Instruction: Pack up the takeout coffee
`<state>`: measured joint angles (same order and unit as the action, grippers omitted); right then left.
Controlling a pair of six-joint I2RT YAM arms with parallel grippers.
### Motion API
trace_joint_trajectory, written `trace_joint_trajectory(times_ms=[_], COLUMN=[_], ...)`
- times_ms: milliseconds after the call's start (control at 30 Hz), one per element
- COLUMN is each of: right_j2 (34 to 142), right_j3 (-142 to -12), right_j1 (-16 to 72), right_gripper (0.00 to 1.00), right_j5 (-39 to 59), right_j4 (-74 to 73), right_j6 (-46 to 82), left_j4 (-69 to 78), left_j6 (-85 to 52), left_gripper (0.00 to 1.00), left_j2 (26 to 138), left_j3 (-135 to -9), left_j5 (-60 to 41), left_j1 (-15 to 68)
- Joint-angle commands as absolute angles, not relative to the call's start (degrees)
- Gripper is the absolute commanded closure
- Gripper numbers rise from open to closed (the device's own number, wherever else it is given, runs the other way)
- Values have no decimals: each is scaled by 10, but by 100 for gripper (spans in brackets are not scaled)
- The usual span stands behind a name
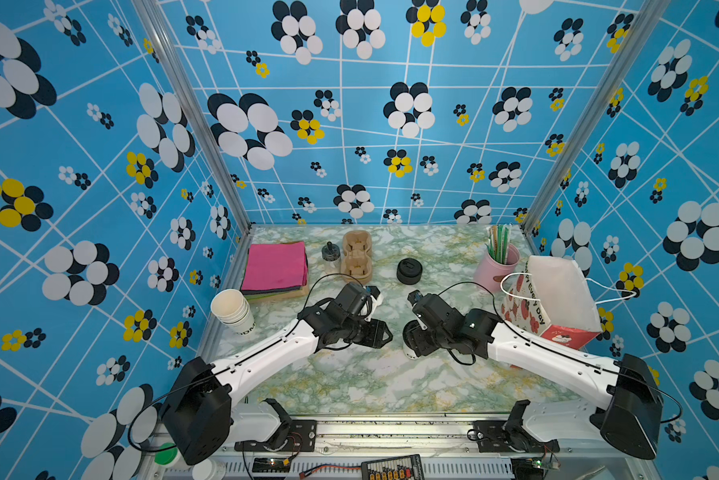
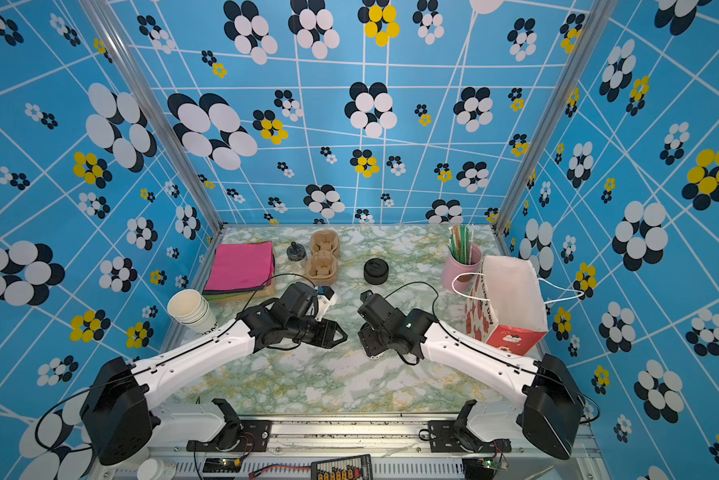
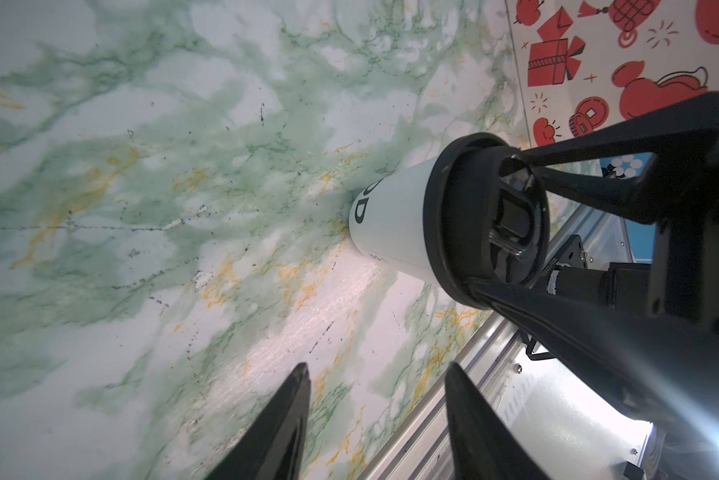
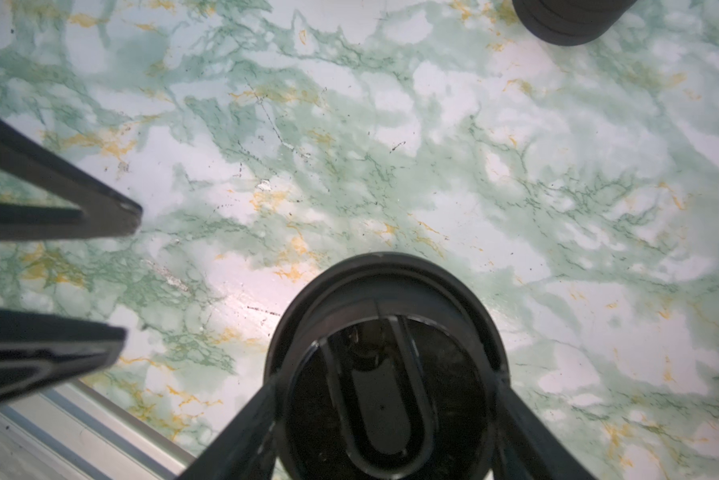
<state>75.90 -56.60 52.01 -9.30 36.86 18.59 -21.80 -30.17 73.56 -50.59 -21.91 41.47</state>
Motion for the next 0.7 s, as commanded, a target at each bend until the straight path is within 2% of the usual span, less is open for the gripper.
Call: trace_joint_trajectory(times_ms=[0, 133, 667], right_j2=[747, 748, 760], right_j3=[-559, -559, -547], right_j1=[516, 516, 517], right_gripper=[28, 29, 30], right_j5=[-53, -29, 3], right_j4=[387, 390, 375], right_j6=[151, 127, 79], left_j4=[-172, -150, -86], left_j6=[-319, -329, -354], left_gripper=[37, 33, 29], left_j2=[711, 713, 792], left_j3=[-490, -484, -475], left_j5=[-253, -275, -335], left_j1=[403, 396, 396])
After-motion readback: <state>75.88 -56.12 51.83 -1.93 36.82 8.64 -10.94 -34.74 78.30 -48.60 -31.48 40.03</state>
